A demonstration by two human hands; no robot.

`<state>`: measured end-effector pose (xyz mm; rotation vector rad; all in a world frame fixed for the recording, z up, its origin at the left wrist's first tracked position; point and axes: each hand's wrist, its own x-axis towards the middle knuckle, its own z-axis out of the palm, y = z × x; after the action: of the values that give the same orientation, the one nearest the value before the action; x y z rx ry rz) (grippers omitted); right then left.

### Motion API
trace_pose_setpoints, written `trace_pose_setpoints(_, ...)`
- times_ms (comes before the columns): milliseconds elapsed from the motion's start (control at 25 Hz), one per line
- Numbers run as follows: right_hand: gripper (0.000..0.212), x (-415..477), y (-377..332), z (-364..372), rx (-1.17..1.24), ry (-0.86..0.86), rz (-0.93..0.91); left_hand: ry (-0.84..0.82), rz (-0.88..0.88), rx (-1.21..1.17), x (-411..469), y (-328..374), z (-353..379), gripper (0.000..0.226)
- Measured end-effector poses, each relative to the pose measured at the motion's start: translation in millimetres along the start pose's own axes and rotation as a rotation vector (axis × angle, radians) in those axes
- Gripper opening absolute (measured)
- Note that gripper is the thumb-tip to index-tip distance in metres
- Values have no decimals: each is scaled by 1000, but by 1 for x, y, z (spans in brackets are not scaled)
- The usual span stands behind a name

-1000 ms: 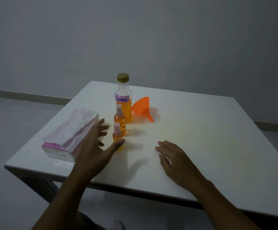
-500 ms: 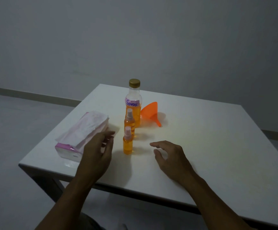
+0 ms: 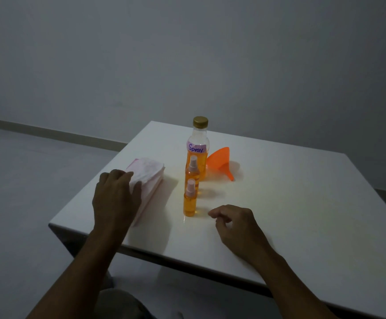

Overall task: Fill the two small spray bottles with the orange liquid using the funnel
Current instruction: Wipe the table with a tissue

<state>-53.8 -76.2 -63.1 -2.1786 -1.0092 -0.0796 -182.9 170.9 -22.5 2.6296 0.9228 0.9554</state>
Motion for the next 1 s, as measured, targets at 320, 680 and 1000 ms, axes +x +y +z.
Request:
trace_pose_setpoints(320, 22, -4, -3, -2, 6, -62, -7, -142, 83, 111, 5, -15, -1, 40)
trace_pose_setpoints(680, 30, -9, -16, -22, 125, 4, -127, -505, 463, -34, -9, 34, -58, 25)
trace_pose_setpoints(1000, 45, -31, -20, -62, 500, -332, 196, -826, 672, -468, -25, 103, -27, 20)
